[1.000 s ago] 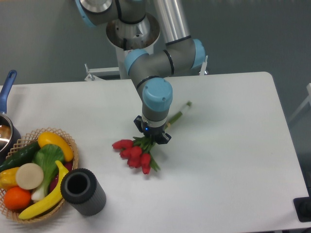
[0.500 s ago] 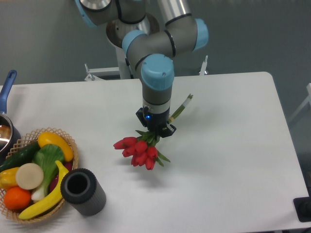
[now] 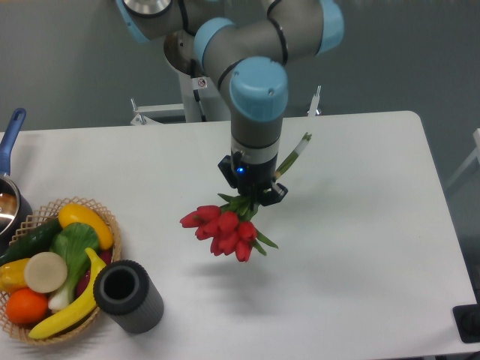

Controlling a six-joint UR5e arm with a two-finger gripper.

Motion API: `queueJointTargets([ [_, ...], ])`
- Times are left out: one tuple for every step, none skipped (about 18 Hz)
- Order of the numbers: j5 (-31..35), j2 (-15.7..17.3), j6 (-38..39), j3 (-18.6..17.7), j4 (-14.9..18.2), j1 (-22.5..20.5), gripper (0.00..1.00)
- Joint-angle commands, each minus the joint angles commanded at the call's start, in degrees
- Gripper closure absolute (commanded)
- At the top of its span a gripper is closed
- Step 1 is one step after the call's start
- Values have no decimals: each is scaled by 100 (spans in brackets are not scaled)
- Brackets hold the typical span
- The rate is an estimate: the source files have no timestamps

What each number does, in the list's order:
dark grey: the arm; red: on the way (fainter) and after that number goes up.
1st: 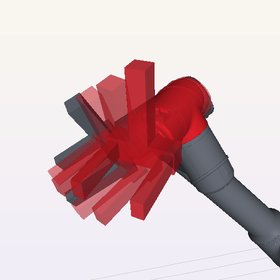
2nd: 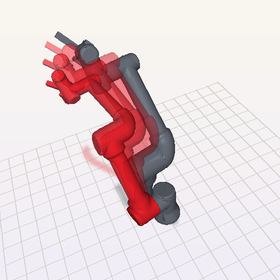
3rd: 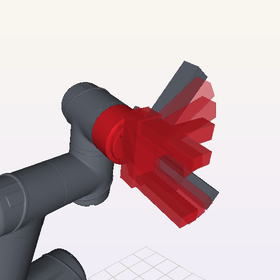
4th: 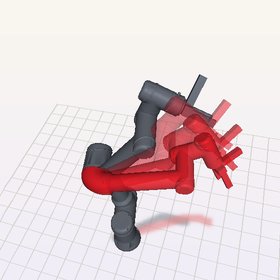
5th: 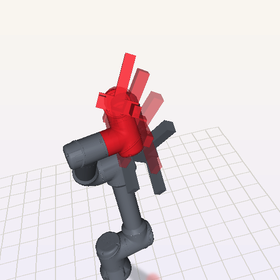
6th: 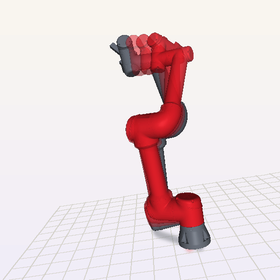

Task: Pick up the flowers from the table
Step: 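Lift the gripped red tulip bouquet up off the table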

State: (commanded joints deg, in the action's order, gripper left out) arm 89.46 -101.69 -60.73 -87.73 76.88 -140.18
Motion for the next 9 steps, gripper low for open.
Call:
queueJointTargets([
  [88,0,-70,149,185,0,93],
  [107,0,-132,299,361,0,93],
  [107,-9,-176,431,545,0,93],
  [115,-9,-194,536,704,-9,93],
  [107,-17,-194,624,810,-9,93],
  [107,-18,-194,678,845,-9,93],
  [107,-44,-194,748,854,-9,93],
  [115,-53,-194,766,863,-9,93],
  [107,-61,-220,757,863,-18,93],
])
